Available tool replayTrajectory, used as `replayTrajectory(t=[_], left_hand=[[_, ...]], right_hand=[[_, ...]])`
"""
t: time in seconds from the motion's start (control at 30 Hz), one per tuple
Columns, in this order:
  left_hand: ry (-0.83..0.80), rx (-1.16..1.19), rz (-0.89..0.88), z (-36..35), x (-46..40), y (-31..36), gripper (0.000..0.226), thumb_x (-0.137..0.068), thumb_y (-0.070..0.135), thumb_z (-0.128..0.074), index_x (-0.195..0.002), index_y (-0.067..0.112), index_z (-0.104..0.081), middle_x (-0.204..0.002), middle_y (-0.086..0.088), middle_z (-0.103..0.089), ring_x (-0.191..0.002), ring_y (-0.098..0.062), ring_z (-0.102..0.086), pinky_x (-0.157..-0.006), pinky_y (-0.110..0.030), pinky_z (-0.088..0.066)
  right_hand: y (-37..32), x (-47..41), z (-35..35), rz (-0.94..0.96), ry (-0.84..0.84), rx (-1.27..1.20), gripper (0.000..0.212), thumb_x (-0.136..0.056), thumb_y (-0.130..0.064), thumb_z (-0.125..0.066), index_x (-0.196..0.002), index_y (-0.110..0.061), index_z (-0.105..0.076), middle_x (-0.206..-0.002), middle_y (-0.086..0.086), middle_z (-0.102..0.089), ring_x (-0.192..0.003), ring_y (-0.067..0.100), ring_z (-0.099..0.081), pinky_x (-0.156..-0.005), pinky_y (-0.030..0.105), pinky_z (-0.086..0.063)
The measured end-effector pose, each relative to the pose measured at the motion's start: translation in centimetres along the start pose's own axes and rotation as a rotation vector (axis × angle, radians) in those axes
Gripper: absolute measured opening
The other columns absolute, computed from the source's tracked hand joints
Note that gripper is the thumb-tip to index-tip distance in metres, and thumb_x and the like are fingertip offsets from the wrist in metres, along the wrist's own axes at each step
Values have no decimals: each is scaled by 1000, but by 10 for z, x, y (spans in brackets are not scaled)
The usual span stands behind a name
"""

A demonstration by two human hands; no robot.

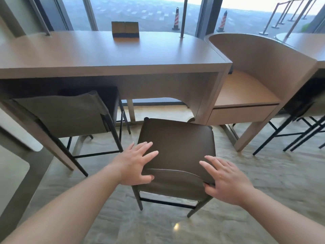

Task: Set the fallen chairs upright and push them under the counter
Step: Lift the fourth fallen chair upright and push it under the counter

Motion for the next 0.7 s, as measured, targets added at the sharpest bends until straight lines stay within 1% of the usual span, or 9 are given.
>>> replayTrajectory(t=[0.07,0.2,0.33,0.47,0.7], left_hand=[[1,-21,-1,0,0,-1,92,-76,83,-24,-155,40,-3,-166,2,6,-151,-14,11,-119,-42,15],[-1,-38,5,-3,3,-2,92,-76,84,-22,-155,40,-3,-166,2,5,-151,-14,13,-115,-42,23],[-7,-27,50,-3,3,-10,92,-76,84,-22,-155,40,-3,-166,2,3,-151,-13,12,-118,-43,19],[4,-13,115,0,2,-17,92,-77,84,-22,-155,41,-2,-166,4,3,-151,-13,10,-120,-42,15],[-13,-15,240,5,-6,-28,92,-78,83,-21,-156,39,-3,-166,5,2,-151,-12,8,-121,-41,11]], right_hand=[[-3,-1,2,14,23,2,66,-71,-56,-53,-125,-21,-63,-128,4,-62,-115,23,-59,-93,38,-52],[-4,-3,-1,64,55,-17,62,-71,-52,-55,-122,-18,-63,-126,6,-61,-113,25,-59,-90,39,-54],[-1,-19,3,109,73,-35,61,-71,-51,-57,-121,-17,-62,-126,7,-59,-113,26,-56,-88,40,-53],[8,-46,10,152,69,-21,59,-71,-52,-58,-117,-15,-63,-124,8,-59,-112,27,-57,-85,39,-52],[27,-99,16,252,36,-25,61,-72,-55,-54,-120,-17,-59,-127,6,-56,-114,26,-54,-88,40,-51]])
Point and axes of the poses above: each hand's wrist, its own x-axis away from the middle knuckle, its own z-axis out of the back of the hand, y = z × x, the point moved 3 cm from there along -x, towards the middle knuckle
